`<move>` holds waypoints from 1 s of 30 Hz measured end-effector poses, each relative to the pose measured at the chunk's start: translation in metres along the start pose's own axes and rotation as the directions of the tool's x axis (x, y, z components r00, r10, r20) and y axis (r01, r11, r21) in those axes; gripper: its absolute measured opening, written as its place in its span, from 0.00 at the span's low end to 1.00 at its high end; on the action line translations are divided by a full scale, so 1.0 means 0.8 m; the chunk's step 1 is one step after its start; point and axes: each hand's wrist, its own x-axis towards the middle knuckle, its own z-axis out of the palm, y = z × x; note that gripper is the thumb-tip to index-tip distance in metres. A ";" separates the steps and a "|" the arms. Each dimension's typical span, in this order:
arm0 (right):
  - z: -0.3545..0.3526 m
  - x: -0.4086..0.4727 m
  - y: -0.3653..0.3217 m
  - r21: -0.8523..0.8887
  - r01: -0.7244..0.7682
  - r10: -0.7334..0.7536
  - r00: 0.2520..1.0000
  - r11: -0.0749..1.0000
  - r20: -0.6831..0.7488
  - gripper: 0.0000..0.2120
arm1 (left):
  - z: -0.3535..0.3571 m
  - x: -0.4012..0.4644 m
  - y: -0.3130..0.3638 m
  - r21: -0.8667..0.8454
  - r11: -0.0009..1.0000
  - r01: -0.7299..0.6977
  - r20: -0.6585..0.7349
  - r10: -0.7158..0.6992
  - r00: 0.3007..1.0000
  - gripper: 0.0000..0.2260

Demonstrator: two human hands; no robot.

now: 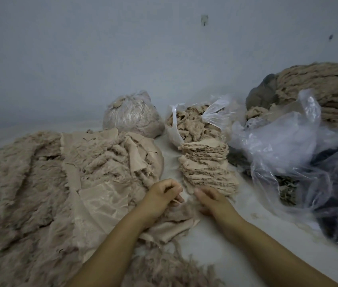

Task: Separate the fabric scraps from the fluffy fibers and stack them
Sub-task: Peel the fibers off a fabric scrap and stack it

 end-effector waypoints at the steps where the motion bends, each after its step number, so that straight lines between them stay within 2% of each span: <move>1: -0.001 0.003 0.003 -0.126 -0.017 0.020 1.000 0.992 0.018 0.20 | 0.001 0.002 -0.002 0.104 0.995 -0.008 -0.010 0.009 1.000 0.05; 2: -0.002 0.004 0.006 -0.257 -0.005 0.010 1.000 0.967 0.020 0.17 | 0.000 0.002 -0.007 0.192 0.981 0.003 0.024 -0.008 1.000 0.07; 3: -0.003 0.006 0.008 -0.366 0.028 -0.022 1.000 0.930 0.021 0.15 | -0.003 -0.001 -0.008 0.240 0.970 0.041 0.072 -0.060 0.996 0.15; 5: -0.009 0.007 0.008 -0.476 0.089 -0.071 0.996 0.875 0.056 0.12 | -0.006 -0.004 -0.015 0.310 0.944 0.109 0.159 -0.165 0.973 0.30; 6: -0.014 0.007 0.006 -0.497 0.108 -0.072 0.993 0.861 0.093 0.12 | -0.008 -0.006 -0.019 0.371 0.924 0.093 0.170 -0.166 0.971 0.32; 7: -0.018 0.006 0.004 -0.513 0.122 -0.058 0.989 0.850 0.138 0.12 | -0.010 -0.006 -0.023 0.433 0.899 0.064 0.162 -0.147 0.976 0.27; 9: -0.027 0.002 0.000 -0.526 0.138 -0.027 0.977 0.839 0.213 0.12 | -0.014 -0.006 -0.027 0.511 0.859 -0.012 0.147 -0.074 0.986 0.09; 10: -0.031 0.000 -0.001 -0.531 0.147 -0.026 0.973 0.835 0.230 0.11 | -0.015 -0.007 -0.027 0.521 0.853 -0.034 0.155 -0.055 0.986 0.05; 13: -0.037 -0.007 -0.001 -0.495 0.180 -0.071 0.971 0.850 0.230 0.08 | -0.016 -0.010 -0.023 0.529 0.847 -0.052 0.144 -0.029 0.989 0.10; 16: -0.034 -0.011 0.000 -0.282 0.247 -0.202 0.963 0.927 0.179 0.08 | -0.011 -0.014 -0.015 0.523 0.846 -0.102 0.069 0.077 0.995 0.11; 19: -0.028 -0.009 -0.008 0.040 0.306 -0.307 0.951 0.951 0.027 0.07 | -0.007 -0.011 0.004 0.231 0.964 -0.134 -0.089 0.158 0.983 0.10; 20: -0.028 -0.007 -0.012 0.095 0.310 -0.310 0.951 0.946 -0.014 0.08 | -0.008 -0.007 0.011 0.150 0.979 -0.137 -0.151 0.160 0.976 0.10; 21: -0.028 -0.005 -0.013 0.118 0.301 -0.298 0.954 0.946 -0.040 0.09 | -0.010 -0.002 0.014 0.145 0.981 -0.130 -0.204 0.159 0.966 0.09; 23: -0.033 -0.002 -0.005 0.011 0.255 -0.253 0.963 0.967 -0.097 0.09 | -0.014 0.007 0.009 0.316 0.946 -0.073 -0.257 0.159 0.953 0.09; 26: -0.047 0.003 0.011 -0.354 0.114 -0.185 0.967 0.928 -0.176 0.07 | -0.013 0.008 -0.009 0.598 0.802 -0.018 -0.230 0.193 0.954 0.05; 28: -0.055 0.004 0.012 -0.370 0.082 -0.145 0.979 0.926 -0.146 0.07 | -0.004 0.003 -0.018 0.680 0.729 -0.075 -0.214 0.295 0.931 0.06; 30: -0.057 0.003 0.009 -0.363 0.080 -0.103 0.994 0.928 -0.045 0.08 | 0.011 -0.004 -0.020 0.712 0.666 -0.223 -0.132 0.438 0.889 0.08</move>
